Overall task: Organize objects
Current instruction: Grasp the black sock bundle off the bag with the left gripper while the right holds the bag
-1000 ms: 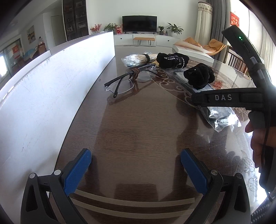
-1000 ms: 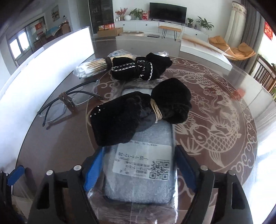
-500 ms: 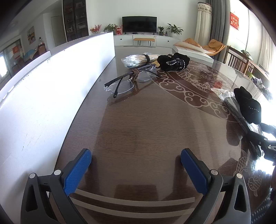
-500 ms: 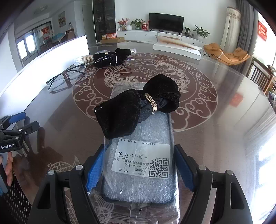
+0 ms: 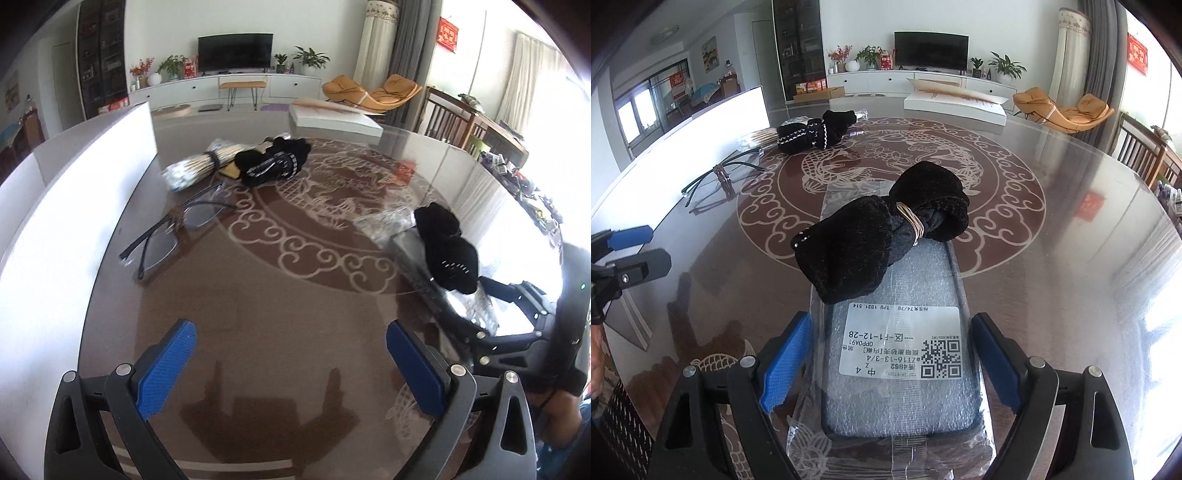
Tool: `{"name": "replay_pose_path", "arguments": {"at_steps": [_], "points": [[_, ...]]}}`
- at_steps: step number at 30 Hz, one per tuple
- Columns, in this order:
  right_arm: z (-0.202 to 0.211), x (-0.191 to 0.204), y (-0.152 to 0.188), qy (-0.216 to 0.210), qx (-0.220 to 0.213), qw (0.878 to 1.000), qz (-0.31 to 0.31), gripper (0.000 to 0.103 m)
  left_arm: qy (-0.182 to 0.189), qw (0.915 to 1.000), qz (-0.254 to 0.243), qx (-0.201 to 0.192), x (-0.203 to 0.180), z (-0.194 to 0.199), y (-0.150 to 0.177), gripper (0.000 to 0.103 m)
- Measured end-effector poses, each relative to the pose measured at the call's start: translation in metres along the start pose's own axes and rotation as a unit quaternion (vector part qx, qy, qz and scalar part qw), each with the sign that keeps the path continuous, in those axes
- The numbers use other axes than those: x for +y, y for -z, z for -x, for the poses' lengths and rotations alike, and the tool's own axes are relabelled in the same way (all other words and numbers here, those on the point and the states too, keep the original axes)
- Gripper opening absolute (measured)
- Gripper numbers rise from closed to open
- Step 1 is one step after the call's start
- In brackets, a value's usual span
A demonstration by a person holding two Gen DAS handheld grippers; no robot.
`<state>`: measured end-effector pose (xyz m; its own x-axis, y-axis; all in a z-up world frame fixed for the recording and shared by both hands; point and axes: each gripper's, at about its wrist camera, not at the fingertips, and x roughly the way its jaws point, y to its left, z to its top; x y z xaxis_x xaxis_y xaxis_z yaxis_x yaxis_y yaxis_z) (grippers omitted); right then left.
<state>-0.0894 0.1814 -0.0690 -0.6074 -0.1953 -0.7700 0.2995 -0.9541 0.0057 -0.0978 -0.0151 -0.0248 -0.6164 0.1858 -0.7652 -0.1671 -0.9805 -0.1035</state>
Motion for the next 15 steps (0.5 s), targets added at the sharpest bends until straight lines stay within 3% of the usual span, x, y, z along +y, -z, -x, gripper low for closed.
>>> {"name": "replay_pose_path", "arguments": {"at_steps": [2,5,7,11,14,15], "points": [[0.002,0.0,0.0,0.0,-0.003,1.0,0.001,0.087,0.035,0.9991,-0.022,0.002,-0.026,-0.006,-0.03,0.103],[0.002,-0.002,0.001,-0.003,-0.006,1.0,-0.003,0.087,0.07,0.9959,-0.038,0.041,-0.059,-0.035,-0.067,0.103],[0.003,-0.002,0.001,-0.004,-0.008,1.0,-0.004,0.087,0.082,0.9937,-0.041,0.066,-0.076,-0.056,-0.08,0.094],[0.003,-0.002,0.001,-0.004,-0.007,1.0,-0.003,0.087,0.107,0.9868,-0.032,0.117,-0.094,-0.093,-0.086,0.091],[0.002,-0.003,0.001,-0.004,-0.006,1.0,-0.003,0.087,0.1,0.9831,-0.056,0.142,-0.108,-0.109,-0.078,0.091],[0.002,-0.003,0.001,-0.004,-0.006,1.0,-0.003,0.087,0.092,0.9841,-0.068,0.136,-0.112,-0.109,-0.076,0.085]]}}
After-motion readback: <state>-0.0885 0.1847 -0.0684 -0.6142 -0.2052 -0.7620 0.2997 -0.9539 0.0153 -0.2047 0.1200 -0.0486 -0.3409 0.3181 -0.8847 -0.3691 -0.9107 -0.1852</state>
